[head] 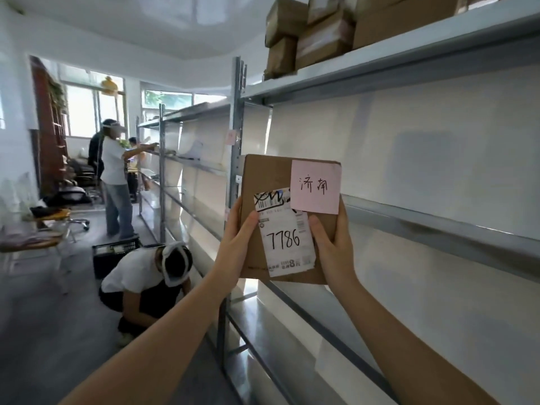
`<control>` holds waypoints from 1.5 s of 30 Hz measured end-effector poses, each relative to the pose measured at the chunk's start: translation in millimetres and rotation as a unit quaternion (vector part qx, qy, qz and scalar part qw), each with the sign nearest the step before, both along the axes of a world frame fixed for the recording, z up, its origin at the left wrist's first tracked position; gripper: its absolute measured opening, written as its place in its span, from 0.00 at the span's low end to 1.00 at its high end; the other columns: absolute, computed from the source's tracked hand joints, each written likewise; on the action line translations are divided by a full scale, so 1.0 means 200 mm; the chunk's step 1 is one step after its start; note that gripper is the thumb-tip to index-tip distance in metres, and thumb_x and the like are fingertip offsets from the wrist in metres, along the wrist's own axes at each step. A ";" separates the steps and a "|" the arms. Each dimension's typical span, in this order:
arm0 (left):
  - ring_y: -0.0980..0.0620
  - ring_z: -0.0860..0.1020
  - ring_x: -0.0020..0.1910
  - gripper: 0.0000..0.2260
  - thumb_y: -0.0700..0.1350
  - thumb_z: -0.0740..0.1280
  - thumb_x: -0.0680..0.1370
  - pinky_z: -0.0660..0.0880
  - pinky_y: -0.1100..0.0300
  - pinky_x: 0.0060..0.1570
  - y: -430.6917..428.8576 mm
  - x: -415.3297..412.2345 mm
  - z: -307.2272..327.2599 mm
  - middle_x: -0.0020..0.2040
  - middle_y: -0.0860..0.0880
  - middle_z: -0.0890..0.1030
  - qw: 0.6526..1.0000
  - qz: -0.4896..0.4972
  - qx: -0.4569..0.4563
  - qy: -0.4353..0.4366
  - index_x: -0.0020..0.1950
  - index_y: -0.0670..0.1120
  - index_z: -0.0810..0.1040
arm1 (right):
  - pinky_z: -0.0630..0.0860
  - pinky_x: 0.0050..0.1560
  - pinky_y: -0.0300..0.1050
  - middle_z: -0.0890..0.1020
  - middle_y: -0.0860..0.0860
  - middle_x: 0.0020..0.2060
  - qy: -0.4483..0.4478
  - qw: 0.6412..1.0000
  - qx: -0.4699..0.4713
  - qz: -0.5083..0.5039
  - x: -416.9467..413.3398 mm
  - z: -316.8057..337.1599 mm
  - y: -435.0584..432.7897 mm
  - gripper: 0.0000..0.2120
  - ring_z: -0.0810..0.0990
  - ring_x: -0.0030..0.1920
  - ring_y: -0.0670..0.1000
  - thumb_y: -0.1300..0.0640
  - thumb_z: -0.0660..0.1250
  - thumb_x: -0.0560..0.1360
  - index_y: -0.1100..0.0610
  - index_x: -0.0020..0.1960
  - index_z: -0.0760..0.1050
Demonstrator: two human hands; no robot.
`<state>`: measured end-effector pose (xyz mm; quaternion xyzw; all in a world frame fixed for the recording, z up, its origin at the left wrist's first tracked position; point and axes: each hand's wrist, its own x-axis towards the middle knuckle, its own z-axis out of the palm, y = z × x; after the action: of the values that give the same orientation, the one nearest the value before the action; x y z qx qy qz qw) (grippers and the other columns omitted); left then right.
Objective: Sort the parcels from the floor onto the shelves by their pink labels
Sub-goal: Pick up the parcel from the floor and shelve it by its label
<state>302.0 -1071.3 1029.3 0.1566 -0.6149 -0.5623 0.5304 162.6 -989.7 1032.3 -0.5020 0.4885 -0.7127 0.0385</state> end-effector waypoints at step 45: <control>0.59 0.79 0.46 0.17 0.53 0.58 0.78 0.76 0.65 0.40 -2.80 0.02 0.10 0.52 0.56 0.78 0.997 -0.070 -0.005 -0.040 0.66 0.60 0.60 | 0.74 0.61 0.47 0.73 0.45 0.64 -0.041 0.994 0.006 -0.096 0.12 0.06 -2.70 0.28 0.74 0.61 0.46 0.51 0.63 0.76 0.43 0.73 0.57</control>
<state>306.8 -1630.5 1048.5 0.1328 -0.6477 -0.5883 0.4656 187.6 -1528.8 1044.1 -0.4226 0.5366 -0.7303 -0.0069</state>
